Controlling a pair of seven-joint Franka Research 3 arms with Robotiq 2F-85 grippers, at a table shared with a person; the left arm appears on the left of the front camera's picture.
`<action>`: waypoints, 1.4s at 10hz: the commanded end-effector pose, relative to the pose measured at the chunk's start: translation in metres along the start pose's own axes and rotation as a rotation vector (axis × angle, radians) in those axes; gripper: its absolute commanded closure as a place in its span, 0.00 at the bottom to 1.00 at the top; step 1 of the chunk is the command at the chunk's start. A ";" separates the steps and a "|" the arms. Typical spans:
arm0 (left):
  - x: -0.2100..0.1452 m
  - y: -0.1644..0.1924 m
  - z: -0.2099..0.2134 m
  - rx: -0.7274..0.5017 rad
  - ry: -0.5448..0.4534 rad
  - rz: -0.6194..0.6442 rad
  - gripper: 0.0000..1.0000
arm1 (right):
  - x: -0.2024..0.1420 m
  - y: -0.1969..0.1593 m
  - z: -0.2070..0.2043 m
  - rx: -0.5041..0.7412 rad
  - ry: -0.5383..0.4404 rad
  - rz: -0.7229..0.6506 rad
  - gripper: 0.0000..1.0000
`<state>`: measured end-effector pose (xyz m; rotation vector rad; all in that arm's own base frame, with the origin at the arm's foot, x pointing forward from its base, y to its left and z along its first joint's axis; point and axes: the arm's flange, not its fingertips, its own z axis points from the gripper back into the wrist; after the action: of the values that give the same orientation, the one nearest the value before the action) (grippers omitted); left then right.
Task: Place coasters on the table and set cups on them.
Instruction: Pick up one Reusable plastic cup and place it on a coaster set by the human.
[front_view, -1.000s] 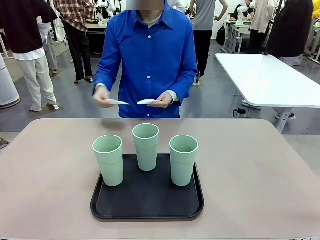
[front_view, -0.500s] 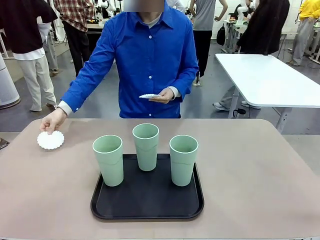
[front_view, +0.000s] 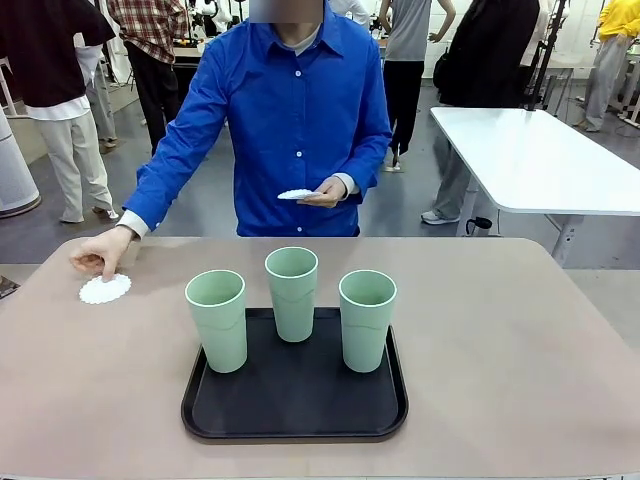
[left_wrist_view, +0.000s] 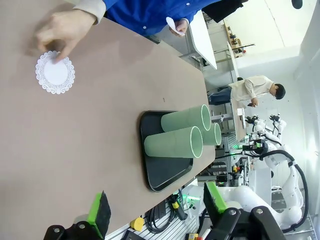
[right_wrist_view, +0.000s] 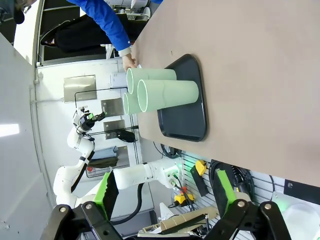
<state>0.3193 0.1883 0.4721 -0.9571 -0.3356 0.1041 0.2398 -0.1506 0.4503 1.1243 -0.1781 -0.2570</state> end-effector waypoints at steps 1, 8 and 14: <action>-0.001 0.001 0.001 -0.006 -0.003 0.001 0.00 | 0.001 0.000 0.000 0.010 -0.001 0.007 0.00; -0.001 0.001 0.001 -0.006 -0.003 0.001 0.00 | 0.001 0.000 0.000 0.010 -0.001 0.007 0.00; -0.001 0.001 0.001 -0.006 -0.003 0.001 0.00 | 0.001 0.000 0.000 0.010 -0.001 0.007 0.00</action>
<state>0.3192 0.1883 0.4721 -0.9571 -0.3355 0.1043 0.2398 -0.1506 0.4503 1.1241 -0.1779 -0.2568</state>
